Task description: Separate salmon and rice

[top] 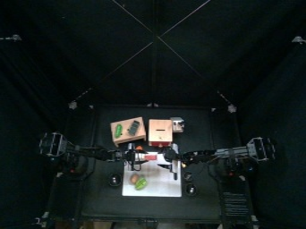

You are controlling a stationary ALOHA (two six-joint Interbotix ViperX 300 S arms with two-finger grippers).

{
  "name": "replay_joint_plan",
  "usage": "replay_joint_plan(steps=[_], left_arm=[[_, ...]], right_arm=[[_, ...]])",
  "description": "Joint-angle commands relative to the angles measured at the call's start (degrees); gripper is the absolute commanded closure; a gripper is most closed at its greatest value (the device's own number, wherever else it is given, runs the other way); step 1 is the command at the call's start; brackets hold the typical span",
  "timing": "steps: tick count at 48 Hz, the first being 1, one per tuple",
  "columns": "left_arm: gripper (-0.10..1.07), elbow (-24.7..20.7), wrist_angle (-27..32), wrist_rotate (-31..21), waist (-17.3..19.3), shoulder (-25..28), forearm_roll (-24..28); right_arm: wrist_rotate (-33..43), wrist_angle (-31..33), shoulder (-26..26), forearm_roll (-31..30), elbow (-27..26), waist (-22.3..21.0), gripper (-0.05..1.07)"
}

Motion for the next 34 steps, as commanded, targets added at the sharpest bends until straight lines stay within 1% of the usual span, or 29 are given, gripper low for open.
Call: replay_joint_plan(steps=[1,21,34], left_arm=[[0.39,-1.14,-1.49,0.09,0.09,-0.18,0.09],[0.39,-3.34,-2.11,0.18,-0.26,2.46,0.09],[0.39,-5.8,-2.11,0.18,-0.26,4.57,0.18]], right_arm=[[0.09,-0.18,-1.23,-0.18,-1.58,-0.09,0.05],[-0.09,-0.18,0.88,-1.41,-4.48,-0.35,0.05],[-0.09,-0.18,5.1,-2.2,-7.12,-0.53,0.05]])
